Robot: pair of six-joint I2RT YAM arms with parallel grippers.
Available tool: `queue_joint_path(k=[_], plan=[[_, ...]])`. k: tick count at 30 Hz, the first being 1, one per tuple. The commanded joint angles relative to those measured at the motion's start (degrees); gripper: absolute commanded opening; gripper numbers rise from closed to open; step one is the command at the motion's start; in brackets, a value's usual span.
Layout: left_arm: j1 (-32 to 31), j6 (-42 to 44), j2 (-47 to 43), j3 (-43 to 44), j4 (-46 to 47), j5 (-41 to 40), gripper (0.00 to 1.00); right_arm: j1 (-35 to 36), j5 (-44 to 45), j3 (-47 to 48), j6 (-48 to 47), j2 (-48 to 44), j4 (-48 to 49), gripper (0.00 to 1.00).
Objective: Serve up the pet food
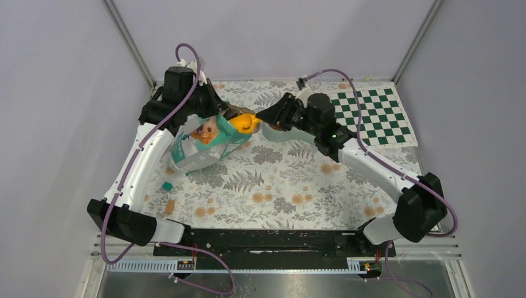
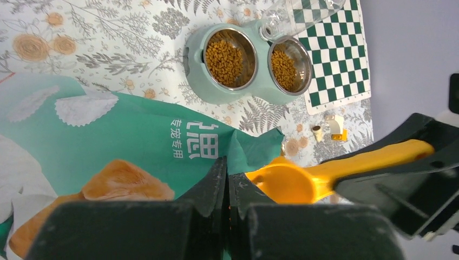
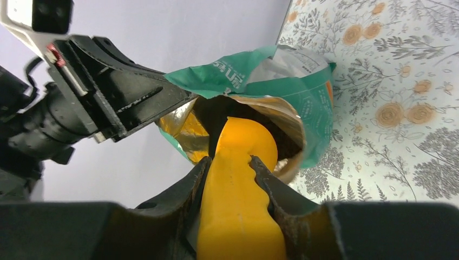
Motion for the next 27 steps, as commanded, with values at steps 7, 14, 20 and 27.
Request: queue_joint_path(k=[7, 14, 20, 27], plan=[[0.02, -4.66, -1.72, 1.64, 9.19, 6.65, 0.00, 9.57, 6.80, 13.01, -11.10, 16.35, -5.13, 0.00], [-0.12, -6.44, -0.80, 0.54, 10.99, 8.68, 0.00, 12.91, 10.53, 21.27, -17.37, 26.37, -10.83, 0.00], [-0.27, -7.80, 0.20, -0.19, 12.35, 10.52, 0.00, 14.53, 8.63, 23.07, -21.97, 32.41, -14.08, 0.00], [-0.32, -8.70, 2.37, 1.51, 12.79, 11.34, 0.00, 14.58, -4.37, 23.61, -25.10, 34.53, -14.89, 0.00]])
